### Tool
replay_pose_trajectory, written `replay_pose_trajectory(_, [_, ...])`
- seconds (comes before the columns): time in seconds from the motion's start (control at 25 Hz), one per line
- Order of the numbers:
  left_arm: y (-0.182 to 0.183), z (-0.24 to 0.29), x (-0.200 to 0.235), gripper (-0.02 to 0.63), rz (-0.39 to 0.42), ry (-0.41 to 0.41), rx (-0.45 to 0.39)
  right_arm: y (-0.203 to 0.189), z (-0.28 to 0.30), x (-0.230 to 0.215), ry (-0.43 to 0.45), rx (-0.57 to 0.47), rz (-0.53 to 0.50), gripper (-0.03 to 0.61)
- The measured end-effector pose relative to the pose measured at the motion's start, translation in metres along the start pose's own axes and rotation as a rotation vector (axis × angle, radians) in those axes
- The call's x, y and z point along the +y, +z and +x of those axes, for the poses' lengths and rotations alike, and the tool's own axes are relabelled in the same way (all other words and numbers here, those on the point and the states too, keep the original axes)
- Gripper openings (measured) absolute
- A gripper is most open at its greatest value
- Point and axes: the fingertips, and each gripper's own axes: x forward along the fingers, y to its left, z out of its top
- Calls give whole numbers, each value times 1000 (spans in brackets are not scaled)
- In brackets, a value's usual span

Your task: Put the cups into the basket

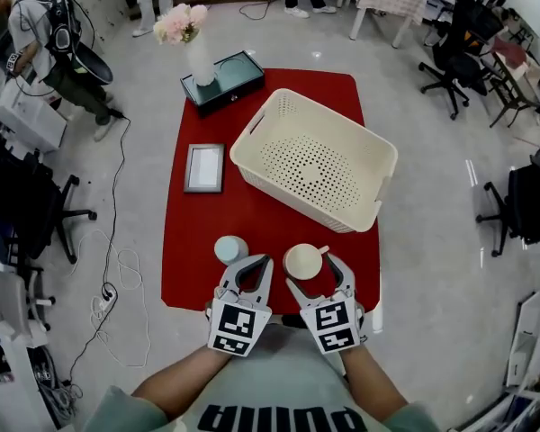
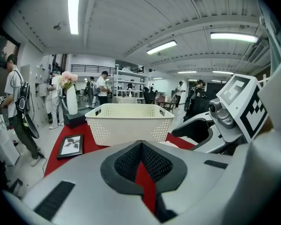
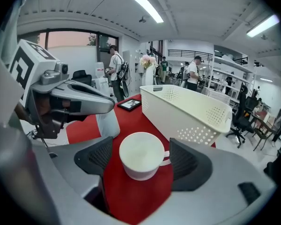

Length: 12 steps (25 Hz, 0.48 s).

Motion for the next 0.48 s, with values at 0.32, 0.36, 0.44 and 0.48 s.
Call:
replay_pose_trajectory(0.32, [-12, 12, 2, 3, -37, 107, 50, -18, 21, -1, 121, 69, -126, 373])
replay_pose_trajectory(0.36, [-13, 13, 3, 3, -42, 122, 55, -18, 23, -1, 135, 74, -140, 374])
replay_pose_trajectory(0.44, [-15, 13, 4, 3, -53, 148, 64, -20, 27, -1, 160, 85, -168, 376])
replay_pose_trajectory(0.48, [-16, 14, 5, 3, -58, 159, 67, -21, 29, 0, 169, 92, -183, 376])
